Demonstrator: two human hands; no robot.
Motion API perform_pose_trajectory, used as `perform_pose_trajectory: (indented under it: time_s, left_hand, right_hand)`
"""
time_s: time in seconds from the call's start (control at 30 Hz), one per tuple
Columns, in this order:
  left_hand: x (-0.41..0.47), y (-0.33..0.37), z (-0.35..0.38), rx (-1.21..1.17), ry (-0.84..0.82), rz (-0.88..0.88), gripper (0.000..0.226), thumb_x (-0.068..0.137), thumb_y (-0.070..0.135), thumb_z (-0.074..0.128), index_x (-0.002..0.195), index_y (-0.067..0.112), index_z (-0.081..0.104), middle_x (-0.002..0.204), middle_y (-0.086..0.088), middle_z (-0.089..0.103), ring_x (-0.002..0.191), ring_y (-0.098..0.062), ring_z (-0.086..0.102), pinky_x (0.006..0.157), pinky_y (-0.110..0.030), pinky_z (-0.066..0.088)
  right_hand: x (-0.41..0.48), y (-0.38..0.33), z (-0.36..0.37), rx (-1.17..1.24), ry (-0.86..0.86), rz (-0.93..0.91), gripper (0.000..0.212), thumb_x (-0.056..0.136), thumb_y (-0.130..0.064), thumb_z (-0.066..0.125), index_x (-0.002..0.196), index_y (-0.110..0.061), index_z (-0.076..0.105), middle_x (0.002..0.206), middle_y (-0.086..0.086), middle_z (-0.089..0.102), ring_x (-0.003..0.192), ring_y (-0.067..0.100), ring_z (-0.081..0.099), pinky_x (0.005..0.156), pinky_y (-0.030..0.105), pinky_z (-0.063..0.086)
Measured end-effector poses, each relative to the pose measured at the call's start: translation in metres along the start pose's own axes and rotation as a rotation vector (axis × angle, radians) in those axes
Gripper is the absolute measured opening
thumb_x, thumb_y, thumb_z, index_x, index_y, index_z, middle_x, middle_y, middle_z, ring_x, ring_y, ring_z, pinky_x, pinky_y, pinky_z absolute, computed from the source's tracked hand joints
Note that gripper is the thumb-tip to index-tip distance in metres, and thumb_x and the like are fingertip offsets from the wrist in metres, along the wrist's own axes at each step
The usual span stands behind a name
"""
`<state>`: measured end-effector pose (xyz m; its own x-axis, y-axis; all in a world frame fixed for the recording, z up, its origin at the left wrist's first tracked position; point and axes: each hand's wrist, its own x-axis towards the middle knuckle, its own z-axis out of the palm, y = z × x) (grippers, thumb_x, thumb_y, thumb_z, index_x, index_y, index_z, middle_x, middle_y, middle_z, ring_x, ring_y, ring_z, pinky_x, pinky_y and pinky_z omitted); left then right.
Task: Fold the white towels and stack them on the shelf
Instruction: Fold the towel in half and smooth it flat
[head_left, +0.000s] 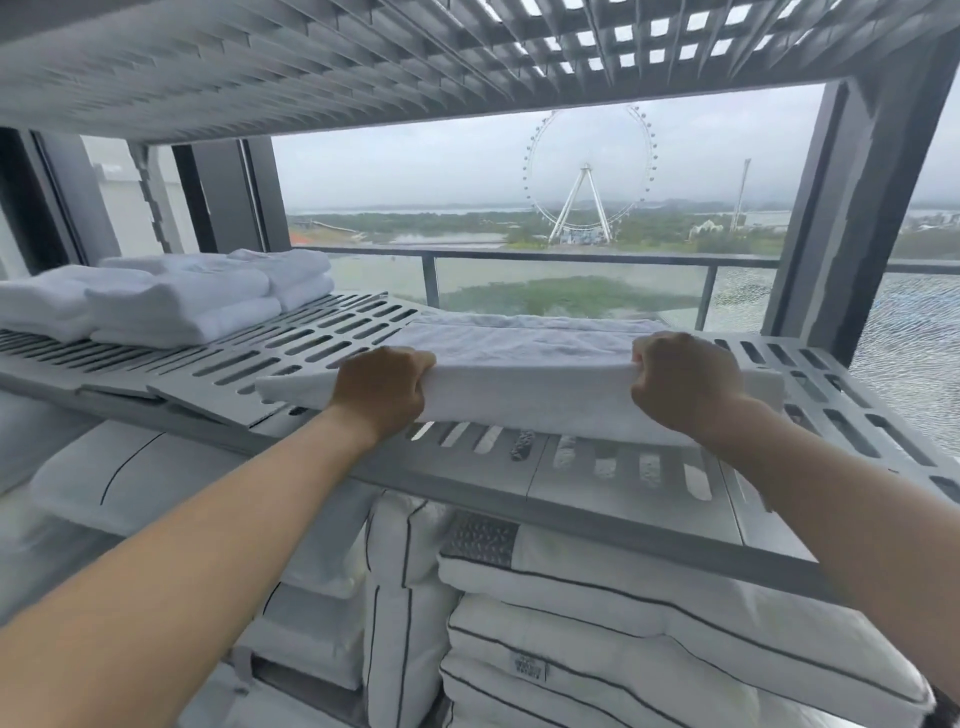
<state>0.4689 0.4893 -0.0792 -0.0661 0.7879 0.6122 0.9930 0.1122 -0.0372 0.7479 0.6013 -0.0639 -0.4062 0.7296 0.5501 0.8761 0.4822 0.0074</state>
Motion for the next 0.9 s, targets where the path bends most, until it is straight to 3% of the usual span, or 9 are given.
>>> perform_pose_trajectory:
  time_s: [0.2,0.37,0.5,0.6,0.7,0.9]
  left_hand:
    - [0.051,-0.008,0.032,0.002,0.089,0.057,0.021,0.082,0.006,0.041,0.092,0.013,0.058,0.085,-0.011,0.064,0.079,-0.033,0.059,0.063,-0.032,0.035]
    - [0.105,-0.024,0.064,-0.028,0.031,0.073,0.018,0.084,0.012,0.038,0.08,0.014,0.056,0.083,-0.011,0.066,0.077,-0.033,0.06,0.063,-0.032,0.041]
    - [0.145,-0.031,0.093,-0.03,0.008,0.08,0.017,0.084,0.015,0.038,0.075,0.016,0.052,0.081,-0.013,0.066,0.077,-0.034,0.061,0.063,-0.033,0.042]
    - [0.166,-0.032,0.124,-0.054,-0.212,0.033,0.023,0.09,0.028,0.033,0.087,0.02,0.054,0.097,-0.009,0.066,0.085,-0.028,0.058,0.067,-0.032,0.037]
    - [0.169,-0.036,0.158,-0.187,-0.49,-0.007,0.022,0.092,0.04,0.032,0.093,0.024,0.047,0.105,-0.003,0.06,0.089,-0.02,0.051,0.072,-0.033,0.036]
    - [0.167,-0.041,0.16,-0.252,-0.517,0.005,0.024,0.093,0.045,0.032,0.087,0.025,0.044,0.088,0.001,0.056,0.083,-0.019,0.051,0.069,-0.033,0.036]
  right_hand:
    - [0.046,0.012,0.026,-0.06,-0.089,0.07,0.014,0.073,-0.009,0.042,0.077,-0.014,0.055,0.066,0.0,0.046,0.061,0.022,0.044,0.056,0.027,0.032]
    - [0.089,0.021,0.055,-0.09,-0.118,0.089,0.014,0.071,-0.009,0.042,0.076,-0.014,0.055,0.077,0.005,0.055,0.066,0.025,0.05,0.057,0.027,0.036]
    - [0.125,0.031,0.076,-0.047,-0.18,0.16,0.02,0.072,-0.01,0.04,0.08,-0.015,0.058,0.088,0.007,0.057,0.075,0.026,0.053,0.068,0.031,0.045]
    - [0.139,0.039,0.102,0.116,-0.277,0.22,0.024,0.078,-0.009,0.036,0.082,-0.015,0.059,0.095,0.009,0.06,0.084,0.025,0.051,0.066,0.03,0.041]
    - [0.139,0.044,0.131,0.243,-0.361,0.204,0.021,0.088,-0.024,0.033,0.087,-0.021,0.054,0.109,0.006,0.06,0.099,0.024,0.051,0.086,0.037,0.041]
    - [0.138,0.052,0.139,0.289,-0.363,0.204,0.024,0.089,-0.041,0.034,0.093,-0.026,0.053,0.112,0.003,0.059,0.1,0.021,0.049,0.083,0.035,0.039]
